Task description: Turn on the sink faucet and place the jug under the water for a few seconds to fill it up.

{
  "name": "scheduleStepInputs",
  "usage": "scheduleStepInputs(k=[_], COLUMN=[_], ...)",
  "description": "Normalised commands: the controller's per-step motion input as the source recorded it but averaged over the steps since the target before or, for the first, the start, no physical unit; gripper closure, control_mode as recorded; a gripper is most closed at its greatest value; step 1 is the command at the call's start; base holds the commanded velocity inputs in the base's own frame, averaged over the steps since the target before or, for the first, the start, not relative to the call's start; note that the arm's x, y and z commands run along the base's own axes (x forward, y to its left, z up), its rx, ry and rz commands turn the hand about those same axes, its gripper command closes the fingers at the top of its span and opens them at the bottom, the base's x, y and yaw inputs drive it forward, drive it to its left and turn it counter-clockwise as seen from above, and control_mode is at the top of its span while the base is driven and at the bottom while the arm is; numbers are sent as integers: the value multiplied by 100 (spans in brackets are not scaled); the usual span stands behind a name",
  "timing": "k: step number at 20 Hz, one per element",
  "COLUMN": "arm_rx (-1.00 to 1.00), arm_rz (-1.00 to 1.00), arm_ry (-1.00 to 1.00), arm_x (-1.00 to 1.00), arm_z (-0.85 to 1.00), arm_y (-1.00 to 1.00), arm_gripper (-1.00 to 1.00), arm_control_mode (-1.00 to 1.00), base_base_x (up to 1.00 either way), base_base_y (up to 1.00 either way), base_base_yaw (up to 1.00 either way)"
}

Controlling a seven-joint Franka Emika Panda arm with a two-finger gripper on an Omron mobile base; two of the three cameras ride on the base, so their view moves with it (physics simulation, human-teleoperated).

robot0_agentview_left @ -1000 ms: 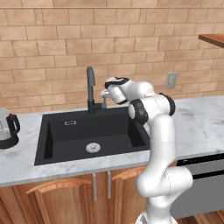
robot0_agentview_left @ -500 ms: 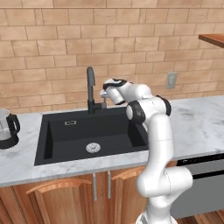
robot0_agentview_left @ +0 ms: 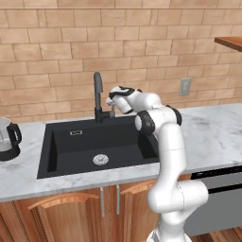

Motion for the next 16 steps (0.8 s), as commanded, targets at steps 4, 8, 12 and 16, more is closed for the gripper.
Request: scheduleStepInputs(k=[4, 8, 12, 16], arm_rx=[-3, -4, -2, 0], arm_rz=[0, 0, 0, 0], arm_ry=[0, 0, 0, 0], arm_x=[20, 23, 4, 1], arm_z=[0, -2, -12, -4], arm_y=[10, 8, 5, 0], arm_gripper=[-100, -100, -100, -100], arm_control_mode=[-100, -100, -100, -100], base_base_x=[0, 0, 0, 0], base_base_y=[0, 0, 0, 0], base_base_yaw=[0, 0, 0, 0])
